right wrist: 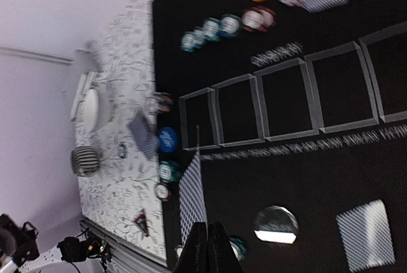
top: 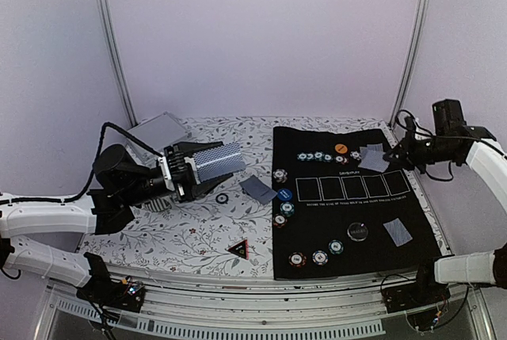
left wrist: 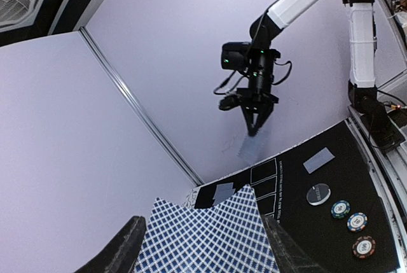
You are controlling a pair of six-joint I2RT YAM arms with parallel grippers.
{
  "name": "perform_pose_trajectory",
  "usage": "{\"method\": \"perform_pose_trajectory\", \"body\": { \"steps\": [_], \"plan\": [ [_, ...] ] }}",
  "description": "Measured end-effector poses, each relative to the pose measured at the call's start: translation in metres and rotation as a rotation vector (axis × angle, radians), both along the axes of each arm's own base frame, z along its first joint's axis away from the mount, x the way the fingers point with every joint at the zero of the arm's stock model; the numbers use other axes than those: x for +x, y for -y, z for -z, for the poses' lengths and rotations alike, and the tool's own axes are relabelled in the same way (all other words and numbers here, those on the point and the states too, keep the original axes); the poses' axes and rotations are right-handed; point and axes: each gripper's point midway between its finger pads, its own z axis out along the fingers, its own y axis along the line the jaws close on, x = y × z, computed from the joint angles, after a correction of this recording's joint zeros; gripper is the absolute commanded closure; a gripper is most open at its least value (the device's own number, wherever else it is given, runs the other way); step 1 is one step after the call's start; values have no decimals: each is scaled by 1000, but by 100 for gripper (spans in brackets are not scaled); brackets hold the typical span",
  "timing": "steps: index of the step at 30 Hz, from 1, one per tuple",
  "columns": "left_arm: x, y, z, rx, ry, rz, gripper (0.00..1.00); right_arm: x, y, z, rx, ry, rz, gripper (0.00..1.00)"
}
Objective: Distribute texas hold em gaming equipment
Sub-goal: Distribute the poker card in the dealer area.
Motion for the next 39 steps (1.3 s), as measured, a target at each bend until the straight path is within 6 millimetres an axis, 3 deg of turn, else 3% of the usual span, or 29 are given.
{"method": "perform_pose_trajectory", "body": {
  "steps": [3, 5, 10, 16, 27, 29, 31, 33, 39],
  "plan": [
    [-1, 0, -1, -6, -2, 3, 43, -24, 57, 66, -9, -189, 234, 99],
    [-1, 0, -3, -12, -4, 5, 43, -42, 75, 93, -23, -282, 325, 99],
    [-2, 0, -4, -21, -8, 11, 43, -55, 87, 115, -50, -360, 401, 99],
    [-3, -1, -6, -27, -7, 13, 43, -89, 89, 164, -52, -526, 479, 99],
    [-3, -1, -7, -29, -5, 13, 43, -98, 104, 176, -132, -591, 547, 98],
    [-3, -1, -7, -30, -4, 13, 43, -99, 105, 178, -143, -601, 552, 91],
    [-4, -2, -8, -33, -2, 13, 43, -101, 106, 179, -151, -612, 557, 75],
    [-4, -2, -9, -34, -1, 13, 43, -102, 107, 179, -155, -619, 566, 66],
    [-4, -2, -9, -34, -1, 14, 43, -107, 118, 174, -210, -633, 616, 49]
  ]
}}
